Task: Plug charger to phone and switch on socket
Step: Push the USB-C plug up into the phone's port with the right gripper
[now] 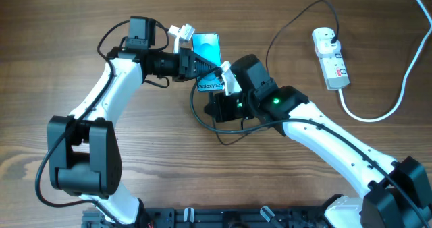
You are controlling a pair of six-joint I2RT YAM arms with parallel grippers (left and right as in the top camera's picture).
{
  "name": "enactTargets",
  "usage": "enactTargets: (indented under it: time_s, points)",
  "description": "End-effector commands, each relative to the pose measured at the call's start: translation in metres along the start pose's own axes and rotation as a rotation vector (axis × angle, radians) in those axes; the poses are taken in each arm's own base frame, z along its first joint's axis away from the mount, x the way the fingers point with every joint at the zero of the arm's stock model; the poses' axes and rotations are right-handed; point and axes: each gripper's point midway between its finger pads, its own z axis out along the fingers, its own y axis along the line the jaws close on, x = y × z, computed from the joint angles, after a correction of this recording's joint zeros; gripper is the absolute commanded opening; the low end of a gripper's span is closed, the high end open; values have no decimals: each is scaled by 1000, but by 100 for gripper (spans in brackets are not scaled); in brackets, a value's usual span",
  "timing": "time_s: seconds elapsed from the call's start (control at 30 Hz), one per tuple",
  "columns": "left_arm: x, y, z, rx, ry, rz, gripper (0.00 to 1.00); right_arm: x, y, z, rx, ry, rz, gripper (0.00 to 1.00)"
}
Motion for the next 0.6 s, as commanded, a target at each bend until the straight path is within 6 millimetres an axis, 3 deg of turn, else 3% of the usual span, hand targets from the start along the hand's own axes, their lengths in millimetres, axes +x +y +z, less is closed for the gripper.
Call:
enactTargets:
  time_s: [0.0, 0.17, 0.27, 0.57]
  points:
    - [1, -9, -1, 40, 7, 21, 4, -7, 2, 0, 10, -28, -17, 4]
    - [1, -9, -1, 40, 7, 21, 4, -21, -7, -2, 69, -95, -23, 4]
    - [1, -9, -1, 40, 7, 21, 4, -32, -1, -3, 48, -143, -13, 4]
    - [2, -9, -1, 40, 8, 21, 4, -43, -10, -9, 54, -175, 15, 4]
